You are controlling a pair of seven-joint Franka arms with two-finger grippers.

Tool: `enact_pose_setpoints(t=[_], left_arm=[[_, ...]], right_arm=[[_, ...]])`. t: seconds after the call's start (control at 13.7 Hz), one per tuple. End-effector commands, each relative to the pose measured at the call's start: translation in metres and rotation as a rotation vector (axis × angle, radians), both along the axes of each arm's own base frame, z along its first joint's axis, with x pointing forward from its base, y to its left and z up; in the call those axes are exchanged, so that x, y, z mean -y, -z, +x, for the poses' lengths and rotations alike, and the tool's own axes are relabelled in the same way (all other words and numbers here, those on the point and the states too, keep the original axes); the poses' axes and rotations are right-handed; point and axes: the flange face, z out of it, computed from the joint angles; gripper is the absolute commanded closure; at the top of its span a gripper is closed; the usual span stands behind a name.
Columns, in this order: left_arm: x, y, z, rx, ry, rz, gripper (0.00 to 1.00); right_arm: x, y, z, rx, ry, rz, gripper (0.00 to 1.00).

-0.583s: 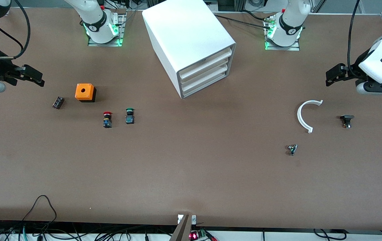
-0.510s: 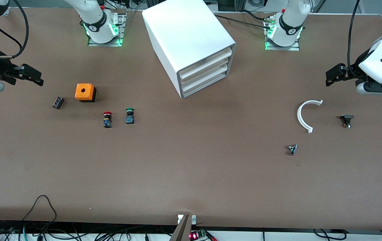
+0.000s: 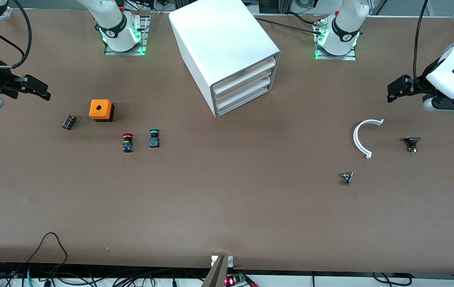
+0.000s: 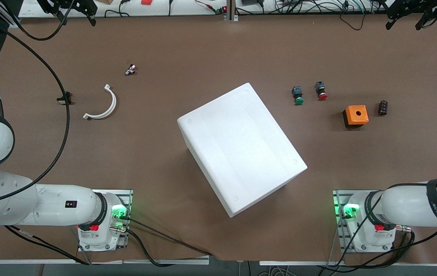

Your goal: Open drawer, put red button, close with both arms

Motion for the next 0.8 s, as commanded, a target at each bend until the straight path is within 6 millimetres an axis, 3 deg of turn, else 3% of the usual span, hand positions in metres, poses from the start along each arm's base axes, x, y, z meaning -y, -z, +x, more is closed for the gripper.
enact_pose_setpoints(t=[0.0, 0.29, 0.44, 0.51, 0.66, 0.73], left_arm=[[0.0, -0.009, -0.001, 0.003, 0.024, 0.014, 0.0], [0.005, -0.012, 0.0, 0.011, 0.024, 0.014, 0.0], [0.012, -0.003, -0.002, -0.01, 0.033, 0.014, 0.0], [0.025, 0.006, -0.002, -0.029, 0.068, 0.014, 0.0], [0.03, 0.048, 0.009, -0.105, 0.078, 0.017, 0.0], [0.03, 0.094, 0.015, -0.196, 0.079, 0.022, 0.0]], right_arm=[[0.003, -0.007, 0.004, 0.008, -0.006, -0.013, 0.0], [0.0, -0.007, 0.004, 0.002, -0.01, -0.011, 0.0], [-0.003, -0.006, 0.004, -0.004, -0.018, -0.011, 0.0], [-0.006, -0.004, 0.005, -0.005, -0.021, -0.011, 0.0], [-0.012, 0.006, 0.01, -0.019, -0.03, -0.013, 0.0], [-0.012, 0.014, 0.014, -0.036, -0.031, -0.01, 0.0]])
